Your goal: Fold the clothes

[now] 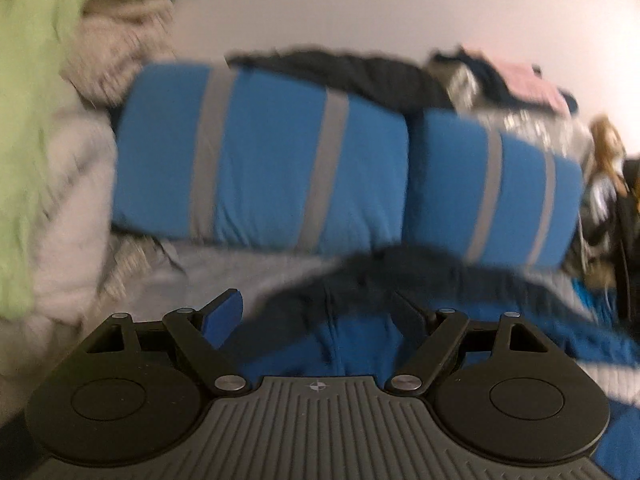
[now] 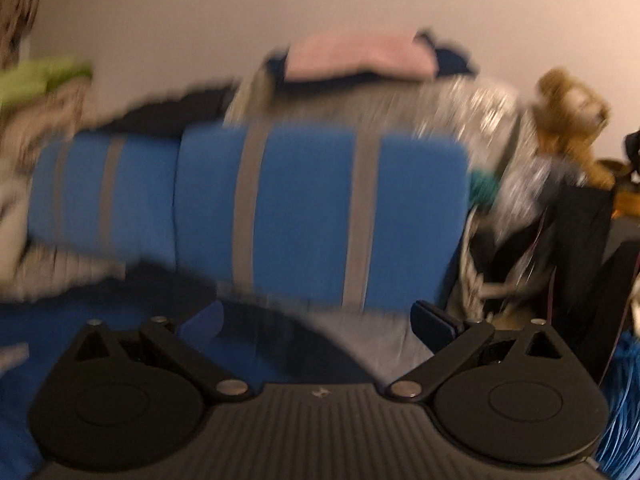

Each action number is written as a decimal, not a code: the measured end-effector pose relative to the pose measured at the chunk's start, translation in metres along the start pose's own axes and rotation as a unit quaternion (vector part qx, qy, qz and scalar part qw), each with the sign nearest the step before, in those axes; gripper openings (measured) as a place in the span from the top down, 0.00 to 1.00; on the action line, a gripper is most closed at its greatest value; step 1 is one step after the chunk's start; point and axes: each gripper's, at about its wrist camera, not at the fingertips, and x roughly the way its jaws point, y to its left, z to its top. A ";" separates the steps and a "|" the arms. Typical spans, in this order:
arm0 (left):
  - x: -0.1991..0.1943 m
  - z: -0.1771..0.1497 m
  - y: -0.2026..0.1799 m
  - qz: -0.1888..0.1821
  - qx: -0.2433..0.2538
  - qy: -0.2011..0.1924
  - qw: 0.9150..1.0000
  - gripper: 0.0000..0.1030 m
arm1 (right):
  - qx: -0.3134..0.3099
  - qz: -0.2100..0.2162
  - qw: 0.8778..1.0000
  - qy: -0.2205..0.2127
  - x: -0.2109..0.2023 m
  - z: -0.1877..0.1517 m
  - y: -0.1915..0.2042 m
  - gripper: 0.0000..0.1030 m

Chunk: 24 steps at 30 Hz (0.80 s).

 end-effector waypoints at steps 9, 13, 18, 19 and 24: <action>0.055 -0.055 0.028 -0.019 -0.018 0.106 0.994 0.31 | -0.058 0.067 0.991 0.099 0.049 -0.084 0.029 0.07; 0.078 -0.076 0.033 -0.028 -0.032 0.137 0.990 0.36 | -0.070 0.095 0.985 0.126 0.066 -0.106 0.039 0.12; 0.110 -0.097 0.031 -0.060 -0.031 0.187 0.980 0.42 | -0.075 0.110 0.981 0.143 0.082 -0.121 0.047 0.13; 0.117 -0.101 0.032 -0.062 -0.034 0.194 0.978 0.44 | -0.076 0.112 0.980 0.146 0.084 -0.123 0.049 0.13; 0.138 -0.115 0.035 -0.060 -0.036 0.208 0.976 0.58 | -0.085 0.115 0.978 0.149 0.092 -0.131 0.054 0.13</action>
